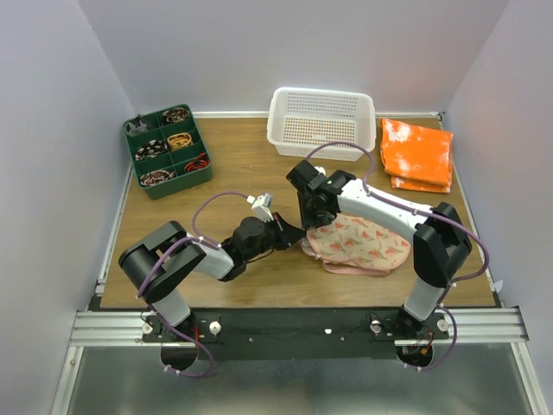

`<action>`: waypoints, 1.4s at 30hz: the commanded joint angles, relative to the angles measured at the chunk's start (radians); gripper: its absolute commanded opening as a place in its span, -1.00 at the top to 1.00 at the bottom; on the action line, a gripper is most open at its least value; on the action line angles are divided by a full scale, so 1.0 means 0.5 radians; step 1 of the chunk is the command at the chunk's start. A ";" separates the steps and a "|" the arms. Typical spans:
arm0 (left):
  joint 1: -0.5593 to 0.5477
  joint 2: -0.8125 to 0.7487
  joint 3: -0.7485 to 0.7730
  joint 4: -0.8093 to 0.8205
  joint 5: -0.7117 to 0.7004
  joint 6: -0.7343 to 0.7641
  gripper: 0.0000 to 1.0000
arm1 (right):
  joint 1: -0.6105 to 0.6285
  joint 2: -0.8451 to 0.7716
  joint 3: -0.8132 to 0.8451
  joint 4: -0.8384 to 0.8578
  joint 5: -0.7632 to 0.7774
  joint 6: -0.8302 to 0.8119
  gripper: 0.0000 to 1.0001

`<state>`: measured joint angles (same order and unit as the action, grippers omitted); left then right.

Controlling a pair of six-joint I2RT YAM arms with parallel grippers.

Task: Place the bra in the laundry bag and zip it closed
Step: Zip the zipper on the laundry bag.

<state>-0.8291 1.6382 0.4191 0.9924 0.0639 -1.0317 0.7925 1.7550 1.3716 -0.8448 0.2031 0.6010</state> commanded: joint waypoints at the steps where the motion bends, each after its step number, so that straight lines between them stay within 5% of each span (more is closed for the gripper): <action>1: -0.011 0.003 0.018 0.055 0.010 0.029 1.00 | 0.029 0.015 0.064 -0.068 0.091 -0.006 0.31; 5: -0.011 0.031 0.033 0.077 0.026 0.023 1.00 | 0.038 -0.006 0.092 -0.032 0.048 -0.015 0.98; 16: -0.011 0.233 0.147 0.294 0.062 -0.032 1.00 | 0.050 -0.098 0.030 0.281 -0.385 0.083 0.99; 30: -0.020 0.414 0.150 0.598 0.090 -0.148 1.00 | 0.047 -0.034 0.021 0.459 -0.636 0.191 0.99; 36: -0.020 0.384 0.088 0.602 0.023 -0.139 1.00 | 0.050 -0.052 0.030 0.337 -0.483 0.185 0.92; 42: -0.020 0.402 0.085 0.611 -0.060 -0.155 1.00 | 0.047 -0.077 -0.028 0.428 -0.725 0.142 0.99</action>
<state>-0.8337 1.8347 0.4576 1.2339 0.0891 -1.1027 0.7918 1.7351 1.3830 -0.6769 0.0124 0.6594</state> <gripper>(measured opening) 0.008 0.014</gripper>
